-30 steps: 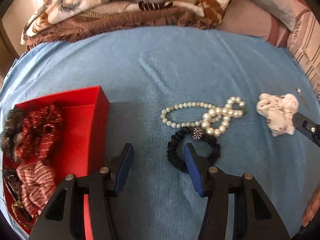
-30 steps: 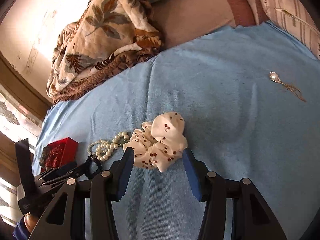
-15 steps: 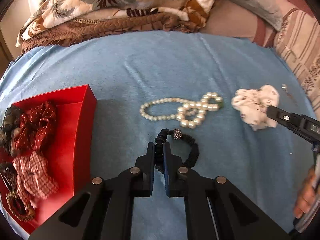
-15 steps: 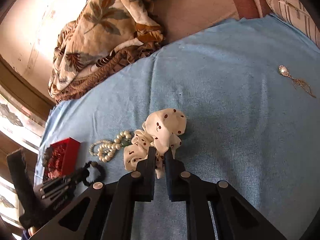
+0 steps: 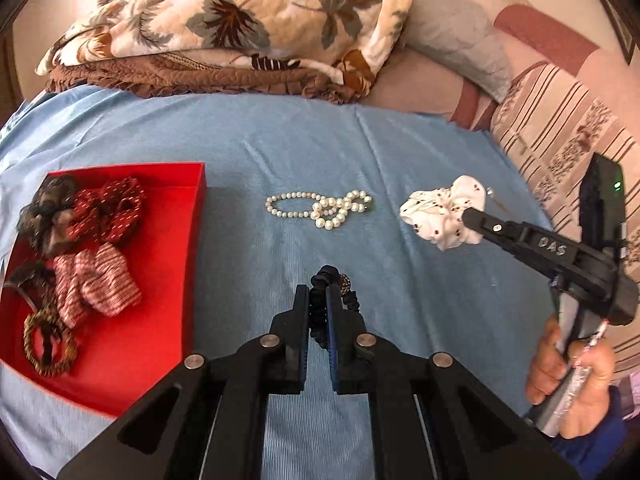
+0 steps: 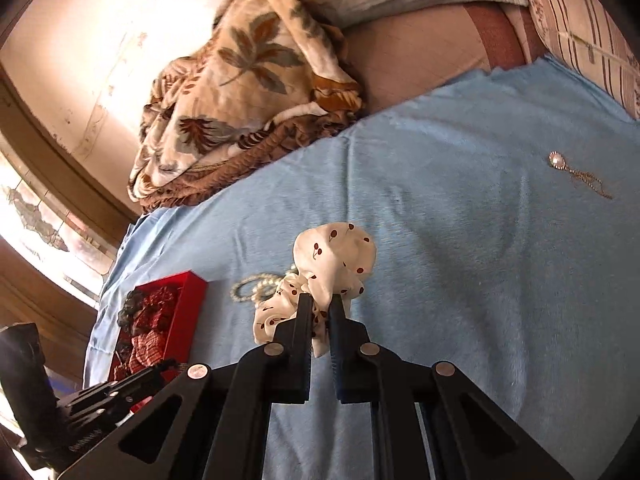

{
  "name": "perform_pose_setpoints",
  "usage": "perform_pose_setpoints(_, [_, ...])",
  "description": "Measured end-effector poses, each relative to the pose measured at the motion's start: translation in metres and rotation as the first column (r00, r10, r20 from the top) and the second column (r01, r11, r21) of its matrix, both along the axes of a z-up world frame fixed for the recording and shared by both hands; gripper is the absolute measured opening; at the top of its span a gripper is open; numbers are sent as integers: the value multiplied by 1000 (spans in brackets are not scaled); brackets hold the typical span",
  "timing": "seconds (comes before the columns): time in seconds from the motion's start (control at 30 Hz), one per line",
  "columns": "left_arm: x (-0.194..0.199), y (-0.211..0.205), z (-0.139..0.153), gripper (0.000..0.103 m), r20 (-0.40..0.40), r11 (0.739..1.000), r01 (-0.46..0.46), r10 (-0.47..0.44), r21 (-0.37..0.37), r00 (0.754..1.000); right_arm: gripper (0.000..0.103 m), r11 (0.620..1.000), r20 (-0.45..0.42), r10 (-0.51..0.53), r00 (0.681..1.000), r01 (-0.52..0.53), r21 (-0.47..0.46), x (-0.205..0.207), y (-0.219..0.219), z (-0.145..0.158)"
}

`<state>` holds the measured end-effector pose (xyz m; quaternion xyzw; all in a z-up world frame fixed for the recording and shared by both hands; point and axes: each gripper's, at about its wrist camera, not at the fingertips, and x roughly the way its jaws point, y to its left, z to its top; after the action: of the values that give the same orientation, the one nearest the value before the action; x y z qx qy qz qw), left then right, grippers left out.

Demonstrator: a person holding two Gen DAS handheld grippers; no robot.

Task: Organize jewelry
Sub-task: 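Carry the hair tie and white scrunchie into the red tray and open both tools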

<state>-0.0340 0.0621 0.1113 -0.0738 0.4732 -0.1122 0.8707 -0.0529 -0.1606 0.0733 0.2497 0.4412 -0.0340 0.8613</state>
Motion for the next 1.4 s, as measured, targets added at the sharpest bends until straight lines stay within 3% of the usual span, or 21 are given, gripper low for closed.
perform_pose_setpoints(0.13, [-22, 14, 14, 8, 24, 1000, -12, 13, -23, 1000, 9, 999, 13, 29, 999, -29, -33, -4, 16, 6])
perform_pose_setpoints(0.4, [-63, 57, 33, 8, 103, 996, -87, 84, 22, 991, 9, 998, 41, 68, 997, -67, -18, -19, 38, 16])
perform_pose_setpoints(0.7, [-79, 115, 36, 8, 117, 980, -194, 197, -41, 973, 9, 993, 62, 119, 991, -121, 19, -38, 72, 17])
perform_pose_setpoints(0.83, [-79, 131, 26, 8, 96, 975, -211, 217, -72, 971, 9, 990, 50, 136, 989, -138, 42, -45, 88, 9])
perform_pose_setpoints(1.0, [-74, 140, 2, 8, 63, 975, -215, 218, -58, 974, 9, 985, 24, 171, 985, -172, 28, -44, 113, 7])
perform_pose_setpoints(1.17, [-70, 158, -20, 8, 30, 968, -244, 246, -55, 969, 9, 973, 3, 227, 974, -227, 34, -23, 147, 11])
perform_pose_setpoints(1.4, [-62, 183, -47, 8, -65, 957, -285, 282, -53, 957, 9, 932, -62, 362, 930, -362, 1, 22, 230, 1])
